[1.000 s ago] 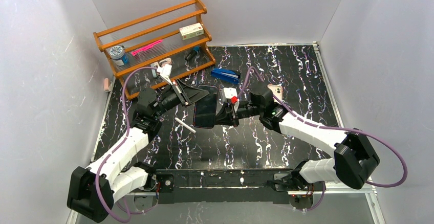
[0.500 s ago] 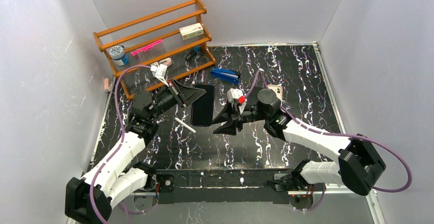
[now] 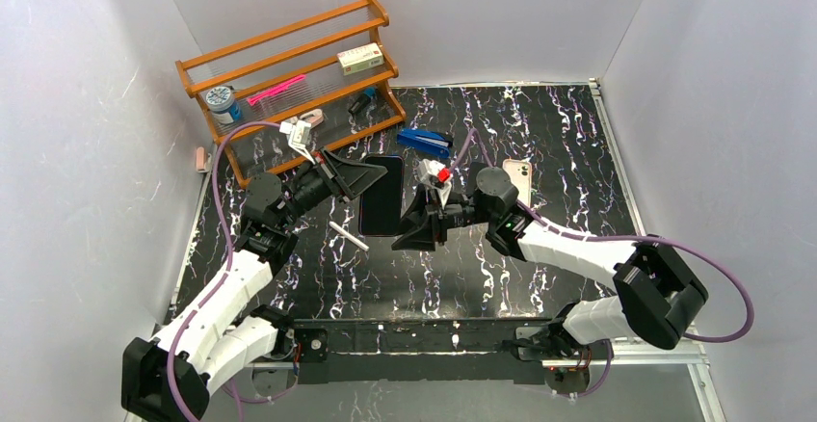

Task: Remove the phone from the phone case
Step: Remove the phone case from the phone.

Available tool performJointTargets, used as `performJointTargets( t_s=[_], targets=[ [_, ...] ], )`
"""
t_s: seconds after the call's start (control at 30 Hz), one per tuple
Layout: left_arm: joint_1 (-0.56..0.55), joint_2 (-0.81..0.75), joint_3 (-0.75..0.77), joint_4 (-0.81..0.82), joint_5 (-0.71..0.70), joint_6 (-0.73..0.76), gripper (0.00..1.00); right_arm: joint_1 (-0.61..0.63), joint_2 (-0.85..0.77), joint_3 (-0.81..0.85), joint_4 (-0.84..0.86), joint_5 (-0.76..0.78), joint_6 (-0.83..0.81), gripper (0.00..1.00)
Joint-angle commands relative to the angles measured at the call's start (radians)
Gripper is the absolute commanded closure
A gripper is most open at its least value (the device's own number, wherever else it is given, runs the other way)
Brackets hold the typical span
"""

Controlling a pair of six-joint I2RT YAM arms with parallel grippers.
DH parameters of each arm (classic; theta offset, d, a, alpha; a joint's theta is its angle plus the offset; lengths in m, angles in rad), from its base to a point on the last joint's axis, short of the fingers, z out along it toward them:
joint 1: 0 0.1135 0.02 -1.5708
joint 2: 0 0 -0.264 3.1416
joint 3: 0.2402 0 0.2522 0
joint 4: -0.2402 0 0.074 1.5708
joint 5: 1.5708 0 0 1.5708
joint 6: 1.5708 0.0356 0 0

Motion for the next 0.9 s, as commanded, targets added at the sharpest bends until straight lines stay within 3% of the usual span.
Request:
performJointTargets(
  t_s=[0.0, 0.57, 0.67, 0.87],
  targets=[
    [-0.002, -0.032, 0.019, 0.087, 0.010, 0.003, 1.00, 0.008, 0.005, 0.060, 0.082, -0.021, 0.028, 0.56],
    [-0.003, -0.056, 0.000, 0.100, 0.047, 0.028, 1.00, 0.009, 0.059, 0.096, 0.152, -0.021, 0.122, 0.61],
    [-0.002, -0.059, -0.004, 0.101, 0.044, 0.016, 1.00, 0.009, 0.066, 0.096, 0.154, -0.028, 0.120, 0.67],
    [-0.002, -0.019, 0.003, 0.091, 0.043, -0.057, 1.00, 0.010, 0.061, 0.102, 0.090, -0.066, -0.021, 0.92]
  ],
)
